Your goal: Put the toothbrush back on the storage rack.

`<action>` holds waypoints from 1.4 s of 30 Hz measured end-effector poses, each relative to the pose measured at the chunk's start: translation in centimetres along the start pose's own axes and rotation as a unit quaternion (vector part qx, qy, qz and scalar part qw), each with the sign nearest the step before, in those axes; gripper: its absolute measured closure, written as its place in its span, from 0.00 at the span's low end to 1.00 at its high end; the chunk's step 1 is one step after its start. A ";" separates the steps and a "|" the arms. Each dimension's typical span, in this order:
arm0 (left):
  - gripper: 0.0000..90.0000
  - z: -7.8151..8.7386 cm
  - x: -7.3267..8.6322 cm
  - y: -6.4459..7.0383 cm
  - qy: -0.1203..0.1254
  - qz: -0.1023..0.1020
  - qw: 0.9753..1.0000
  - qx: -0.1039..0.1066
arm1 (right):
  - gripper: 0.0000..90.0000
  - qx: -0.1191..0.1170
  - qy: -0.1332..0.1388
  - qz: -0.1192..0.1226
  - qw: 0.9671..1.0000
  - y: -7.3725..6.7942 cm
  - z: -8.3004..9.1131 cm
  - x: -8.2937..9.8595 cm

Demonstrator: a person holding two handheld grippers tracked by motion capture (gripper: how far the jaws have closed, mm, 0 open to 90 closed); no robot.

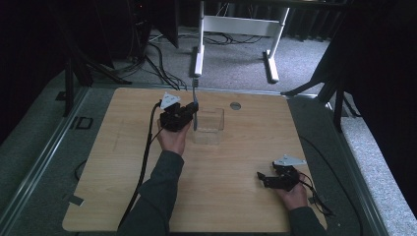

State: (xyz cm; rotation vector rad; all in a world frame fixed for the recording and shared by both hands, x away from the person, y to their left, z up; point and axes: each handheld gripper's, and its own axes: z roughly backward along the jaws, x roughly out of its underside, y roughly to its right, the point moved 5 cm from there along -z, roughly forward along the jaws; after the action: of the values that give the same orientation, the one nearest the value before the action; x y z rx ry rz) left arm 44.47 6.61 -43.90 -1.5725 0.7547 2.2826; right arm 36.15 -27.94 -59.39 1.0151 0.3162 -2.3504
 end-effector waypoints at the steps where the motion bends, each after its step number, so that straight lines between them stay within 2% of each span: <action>1: 0.91 -0.1 0.0 0.0 0.002 -0.002 1.000 0.000 | 0.21 0.000 0.000 0.000 1.000 0.0 0.0 0.0; 8: 0.91 -0.4 0.0 -0.2 0.013 0.002 1.000 -0.005 | 0.21 0.000 0.000 0.001 1.000 0.0 0.0 0.0; 12: 0.91 -0.7 0.0 -0.1 0.028 0.006 1.000 0.002 | 0.21 0.000 0.000 0.000 1.000 0.0 0.0 0.0; 15: 0.91 -0.9 0.1 -0.1 0.030 0.005 1.000 0.001 | 0.21 -0.001 0.000 0.001 1.000 0.0 0.0 0.0; 23: 0.91 -1.5 0.3 -0.3 0.035 0.001 0.999 -0.011 | 0.21 -0.001 0.000 0.001 1.000 0.0 0.0 0.0; 26: 0.91 -1.7 0.4 -0.3 0.036 -0.006 0.999 -0.014 | 0.21 -0.001 0.000 0.001 1.000 0.0 0.0 0.0; 27: 0.91 -1.8 0.6 -0.2 0.035 -0.016 0.999 -0.019 | 0.21 -0.001 0.000 0.001 1.000 0.0 0.0 0.0; 31: 0.91 -2.0 0.7 -0.2 0.037 -0.035 0.998 -0.036 | 0.21 -0.001 0.000 0.001 1.000 0.0 0.0 0.0; 42: 0.91 -2.6 1.3 -0.3 0.028 -0.048 0.998 -0.033 | 0.21 -0.001 0.000 0.001 1.000 0.0 0.0 0.0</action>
State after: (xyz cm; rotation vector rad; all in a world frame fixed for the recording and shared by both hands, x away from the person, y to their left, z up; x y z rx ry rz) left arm 46.17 5.31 -45.86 -1.6712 0.6095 2.2241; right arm 36.14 -27.92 -59.38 1.0139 0.3172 -2.3486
